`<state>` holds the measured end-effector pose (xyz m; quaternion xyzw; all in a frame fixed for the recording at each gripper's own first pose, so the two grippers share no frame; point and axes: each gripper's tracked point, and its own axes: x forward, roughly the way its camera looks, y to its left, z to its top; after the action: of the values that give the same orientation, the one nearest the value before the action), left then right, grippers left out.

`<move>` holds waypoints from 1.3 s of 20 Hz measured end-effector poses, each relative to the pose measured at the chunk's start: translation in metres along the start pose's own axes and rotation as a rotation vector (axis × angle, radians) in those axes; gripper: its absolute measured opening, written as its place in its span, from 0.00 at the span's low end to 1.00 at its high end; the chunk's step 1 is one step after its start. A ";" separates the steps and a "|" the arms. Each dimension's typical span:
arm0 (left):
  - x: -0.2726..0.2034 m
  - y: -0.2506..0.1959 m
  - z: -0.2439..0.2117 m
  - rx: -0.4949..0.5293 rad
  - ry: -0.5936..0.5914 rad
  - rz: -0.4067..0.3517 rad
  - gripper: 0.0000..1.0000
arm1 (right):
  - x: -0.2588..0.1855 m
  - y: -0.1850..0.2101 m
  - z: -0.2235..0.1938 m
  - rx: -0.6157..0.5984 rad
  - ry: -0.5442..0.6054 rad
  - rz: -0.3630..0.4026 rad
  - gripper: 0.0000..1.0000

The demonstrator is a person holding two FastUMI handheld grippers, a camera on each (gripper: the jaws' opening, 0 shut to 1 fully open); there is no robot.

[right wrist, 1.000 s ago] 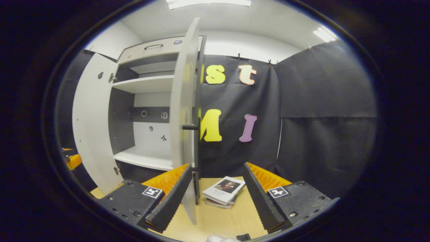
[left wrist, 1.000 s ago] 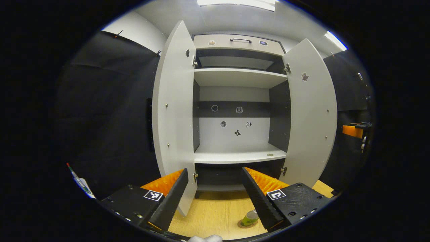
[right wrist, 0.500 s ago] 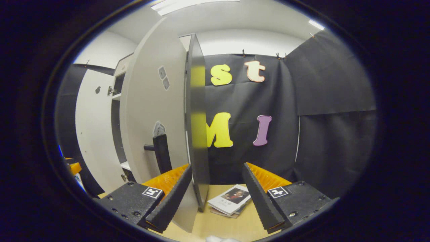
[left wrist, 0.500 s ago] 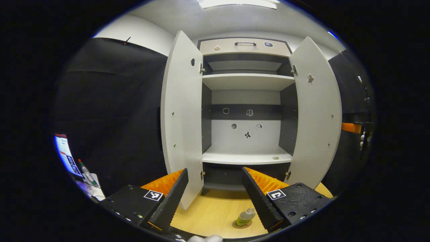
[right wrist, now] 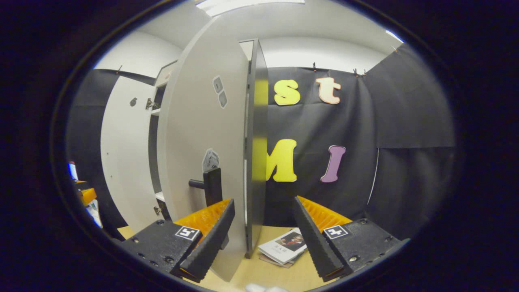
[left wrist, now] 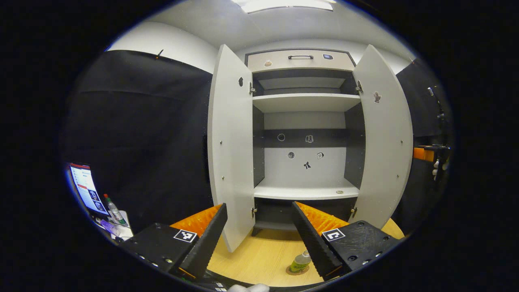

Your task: Grasp the bottle in the cabinet with the left hand and place it on the coaster, then close the right door with the right hand and the left door with the left hand.

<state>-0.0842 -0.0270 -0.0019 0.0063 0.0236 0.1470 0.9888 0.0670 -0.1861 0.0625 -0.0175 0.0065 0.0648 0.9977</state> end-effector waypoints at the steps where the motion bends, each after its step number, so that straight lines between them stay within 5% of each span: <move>1: 0.003 0.001 0.001 -0.004 -0.001 -0.008 0.96 | -0.002 0.008 -0.001 0.010 0.006 0.011 0.96; 15: 0.036 0.050 -0.006 -0.010 0.006 -0.060 0.96 | 0.035 0.138 -0.010 -0.017 0.006 0.122 0.96; 26: 0.054 0.064 -0.006 -0.026 0.001 -0.127 0.96 | 0.025 0.159 -0.016 -0.023 0.023 0.076 0.96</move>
<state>-0.0514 0.0501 -0.0094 -0.0080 0.0225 0.0843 0.9962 0.0708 -0.0257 0.0406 -0.0293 0.0181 0.1026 0.9941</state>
